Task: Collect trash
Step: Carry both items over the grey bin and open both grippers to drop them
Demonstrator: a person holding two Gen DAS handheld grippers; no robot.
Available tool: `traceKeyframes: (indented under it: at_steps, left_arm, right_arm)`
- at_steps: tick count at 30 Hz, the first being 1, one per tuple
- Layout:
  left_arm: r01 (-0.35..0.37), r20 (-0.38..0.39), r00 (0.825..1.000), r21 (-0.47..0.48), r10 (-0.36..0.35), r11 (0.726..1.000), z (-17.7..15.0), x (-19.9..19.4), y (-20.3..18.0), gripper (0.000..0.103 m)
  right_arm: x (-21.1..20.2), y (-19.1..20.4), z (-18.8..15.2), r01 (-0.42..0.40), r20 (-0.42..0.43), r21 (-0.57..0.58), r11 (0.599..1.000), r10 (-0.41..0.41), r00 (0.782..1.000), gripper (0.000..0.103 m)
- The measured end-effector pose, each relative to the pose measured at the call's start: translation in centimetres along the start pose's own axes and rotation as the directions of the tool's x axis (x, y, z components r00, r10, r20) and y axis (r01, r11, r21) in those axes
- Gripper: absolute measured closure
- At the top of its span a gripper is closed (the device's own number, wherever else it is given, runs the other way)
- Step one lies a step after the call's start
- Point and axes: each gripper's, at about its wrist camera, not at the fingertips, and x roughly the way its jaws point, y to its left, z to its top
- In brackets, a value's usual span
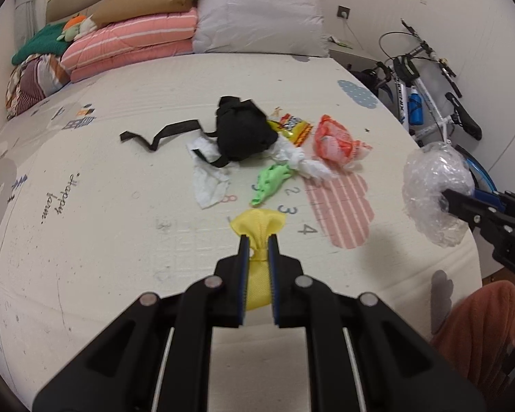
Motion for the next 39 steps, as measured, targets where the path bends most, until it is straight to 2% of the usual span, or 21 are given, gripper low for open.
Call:
traceKeyframes:
  at_steps: [5,10,14,20,25,30,39]
  left_arm:
    - [0.077,0.014,0.997,0.079,-0.078,0.994,1.2,-0.5,-7.1,0.092]
    - [0.154,0.003,0.988,0.18,-0.157,0.971,2.1,0.2,-15.4,0.092]
    - [0.211,-0.025,0.977,0.261,-0.211,0.942,2.5,1.3,-21.9,0.092]
    - [0.28,-0.077,0.959,0.379,-0.272,0.882,3.1,3.8,-30.7,0.092]
    - [0.318,-0.125,0.948,0.447,-0.294,0.836,4.2,7.5,-36.5,0.092]
    - [0.343,-0.168,0.939,0.488,-0.299,0.803,5.3,11.8,-40.3,0.092]
    - [0.343,-0.213,0.939,0.512,-0.27,0.787,7.1,18.9,-42.9,0.092]
  right_arm:
    - [-3.5,-6.2,-1.8,0.061,0.035,0.08,0.995,-0.064,0.997,0.076]
    - [-6.8,-13.6,-4.2,0.141,0.05,0.169,0.975,-0.152,0.987,0.076]
    - [-8.6,-19.7,-6.2,0.194,0.048,0.253,0.948,-0.212,0.976,0.076]
    - [-9.3,-27.4,-8.3,0.254,0.023,0.339,0.906,-0.278,0.96,0.076]
    - [-7.6,-32.3,-8.8,0.277,-0.003,0.379,0.883,-0.298,0.954,0.076]
    - [-4.2,-36.1,-8.8,0.289,-0.034,0.404,0.868,-0.301,0.953,0.075]
    - [3.2,-41.1,-8.1,0.3,-0.095,0.423,0.855,-0.287,0.953,0.074]
